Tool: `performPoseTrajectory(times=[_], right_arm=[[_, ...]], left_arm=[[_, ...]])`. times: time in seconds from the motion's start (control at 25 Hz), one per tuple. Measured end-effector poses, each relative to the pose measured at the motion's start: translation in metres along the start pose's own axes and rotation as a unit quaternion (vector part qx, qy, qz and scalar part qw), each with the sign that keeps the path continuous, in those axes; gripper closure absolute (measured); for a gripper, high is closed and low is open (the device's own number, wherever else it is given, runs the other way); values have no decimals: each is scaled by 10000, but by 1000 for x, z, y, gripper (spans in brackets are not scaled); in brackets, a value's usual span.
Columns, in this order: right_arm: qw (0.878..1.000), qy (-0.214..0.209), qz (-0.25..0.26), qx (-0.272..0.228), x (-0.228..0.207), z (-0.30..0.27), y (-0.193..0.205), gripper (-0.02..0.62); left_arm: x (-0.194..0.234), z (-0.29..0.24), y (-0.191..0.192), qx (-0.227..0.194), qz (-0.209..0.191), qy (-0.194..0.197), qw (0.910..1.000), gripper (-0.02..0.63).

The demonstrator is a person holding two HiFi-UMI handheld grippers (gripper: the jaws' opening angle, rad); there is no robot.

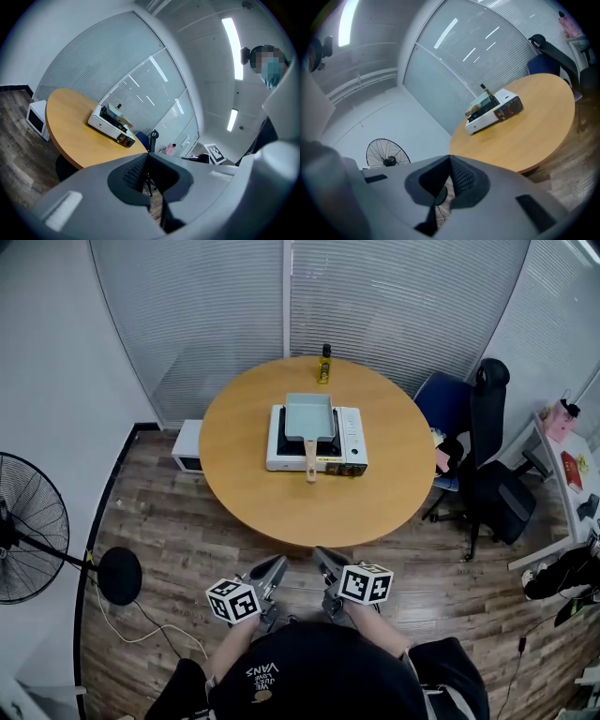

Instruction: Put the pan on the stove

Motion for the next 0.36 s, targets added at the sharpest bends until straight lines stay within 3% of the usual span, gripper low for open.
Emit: performPoseTrajectory(times=[0.36], right_arm=[[10000, 6, -17, 30, -4, -5, -2, 583]], left_arm=[[6, -4, -4, 37, 18, -54, 10000, 597]])
Point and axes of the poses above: the fingertips, and each gripper's own axes: z backward along the fingers, x to its left, y out of its underside, the point moved 8 cm from there along z, backward along the fingers, and after that the axes turned 5 degrees about z, right-handed, at the moved point
